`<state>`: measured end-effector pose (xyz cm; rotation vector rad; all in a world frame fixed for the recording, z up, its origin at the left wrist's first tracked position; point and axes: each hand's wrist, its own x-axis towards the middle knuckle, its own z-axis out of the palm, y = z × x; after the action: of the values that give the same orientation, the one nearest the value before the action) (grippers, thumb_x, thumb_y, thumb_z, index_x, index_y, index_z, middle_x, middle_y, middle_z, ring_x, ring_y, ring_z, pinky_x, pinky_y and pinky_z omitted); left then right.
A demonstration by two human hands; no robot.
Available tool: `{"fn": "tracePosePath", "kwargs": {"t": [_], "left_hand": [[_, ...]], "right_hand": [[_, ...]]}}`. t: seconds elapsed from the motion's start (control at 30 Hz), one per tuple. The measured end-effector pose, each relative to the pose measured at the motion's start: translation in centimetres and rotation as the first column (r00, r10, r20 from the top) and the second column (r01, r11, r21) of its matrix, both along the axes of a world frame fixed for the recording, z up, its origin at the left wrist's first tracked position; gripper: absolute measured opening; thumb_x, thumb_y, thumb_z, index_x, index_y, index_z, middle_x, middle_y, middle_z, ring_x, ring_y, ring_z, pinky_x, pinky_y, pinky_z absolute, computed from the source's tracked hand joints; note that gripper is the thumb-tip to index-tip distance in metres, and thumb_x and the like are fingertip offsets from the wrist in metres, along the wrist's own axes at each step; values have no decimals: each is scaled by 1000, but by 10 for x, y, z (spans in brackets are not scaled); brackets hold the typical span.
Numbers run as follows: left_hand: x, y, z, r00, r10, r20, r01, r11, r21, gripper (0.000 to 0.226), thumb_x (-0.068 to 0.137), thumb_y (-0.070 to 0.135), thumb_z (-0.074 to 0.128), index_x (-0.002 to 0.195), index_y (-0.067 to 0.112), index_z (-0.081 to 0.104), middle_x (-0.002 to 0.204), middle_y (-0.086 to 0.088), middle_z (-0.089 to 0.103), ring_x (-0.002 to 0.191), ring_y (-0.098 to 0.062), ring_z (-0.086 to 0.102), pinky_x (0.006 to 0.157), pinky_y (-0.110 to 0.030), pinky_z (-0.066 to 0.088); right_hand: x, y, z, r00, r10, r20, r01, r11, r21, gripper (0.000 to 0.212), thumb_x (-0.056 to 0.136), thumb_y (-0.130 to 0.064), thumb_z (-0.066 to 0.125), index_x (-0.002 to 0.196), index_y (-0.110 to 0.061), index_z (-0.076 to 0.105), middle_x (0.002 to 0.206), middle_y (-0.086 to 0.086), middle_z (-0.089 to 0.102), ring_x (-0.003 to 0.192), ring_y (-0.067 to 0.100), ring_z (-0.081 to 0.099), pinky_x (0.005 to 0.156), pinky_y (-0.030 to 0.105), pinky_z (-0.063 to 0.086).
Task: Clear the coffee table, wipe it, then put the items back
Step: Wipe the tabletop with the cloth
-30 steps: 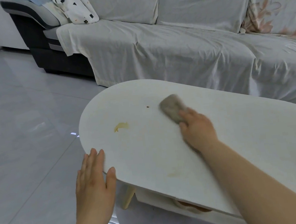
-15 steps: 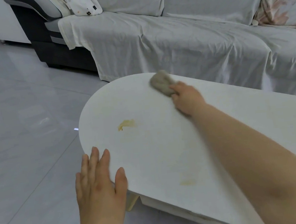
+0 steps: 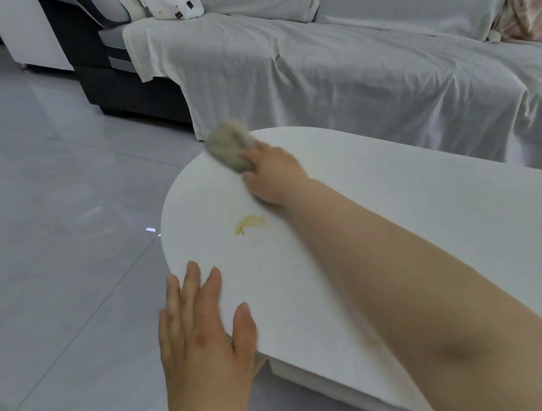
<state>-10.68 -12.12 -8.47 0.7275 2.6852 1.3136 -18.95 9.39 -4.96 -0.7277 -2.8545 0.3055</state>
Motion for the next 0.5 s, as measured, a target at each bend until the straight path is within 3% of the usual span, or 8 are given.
{"fn": "tracePosePath", "kwargs": {"t": [0.07,0.1,0.17,0.27,0.33,0.4,0.5], "left_hand": [[0,-1,0,1000,0,-3,0,1000,-11,89,56,61,9,136,26,29,133,27,-1,123,12,-13,110,-22,-5],[-1,-2,0,1000,-5,-5,5,1000,-14,90,55,61,9,136,26,29,133,28,-2,123,12,-13,110,-21,-6],[-3,-4,-1,1000,-26,-11,26,999,-18,90,55,63,9,136,28,28,133,29,-3,122,14,-14,109,-17,-9],[-7,-9,-3,997,-64,-33,63,997,-32,89,57,65,8,137,31,25,131,33,-6,119,18,-19,100,-9,-15],[-9,-9,-4,997,-71,-30,71,997,-27,88,57,66,9,137,31,25,129,35,-8,116,21,-22,101,-10,-13],[-8,-8,-5,997,-75,-23,75,997,-20,84,61,65,13,137,30,26,129,34,-7,115,22,-23,108,-17,-8],[-7,-7,-4,996,-81,-20,81,997,-5,68,73,52,29,136,26,31,133,28,-1,123,14,-13,112,-25,-1]], "right_hand": [[-6,-12,-1,988,155,-15,-155,985,-74,45,90,-20,42,135,-21,41,149,5,34,130,28,36,108,33,26],[-4,-6,1,988,149,-37,-152,981,-121,45,90,-19,43,135,-22,41,148,4,36,131,27,36,109,31,26],[9,21,4,998,-15,-68,4,987,-159,44,90,-18,45,133,-20,44,144,7,42,128,28,41,106,30,29],[36,58,3,955,-295,12,295,955,-36,44,91,-20,39,135,-18,39,145,13,38,126,34,42,104,37,33],[42,56,1,937,-347,41,347,938,0,46,92,-20,34,138,-18,34,148,13,31,127,35,38,105,38,30],[38,35,0,956,-293,-5,293,956,-4,45,91,-17,37,136,-18,37,148,13,33,126,35,38,105,37,29],[31,-20,-2,997,-4,-73,-1,998,-64,45,89,-15,43,134,-21,43,148,10,35,129,31,37,107,31,25]]}}
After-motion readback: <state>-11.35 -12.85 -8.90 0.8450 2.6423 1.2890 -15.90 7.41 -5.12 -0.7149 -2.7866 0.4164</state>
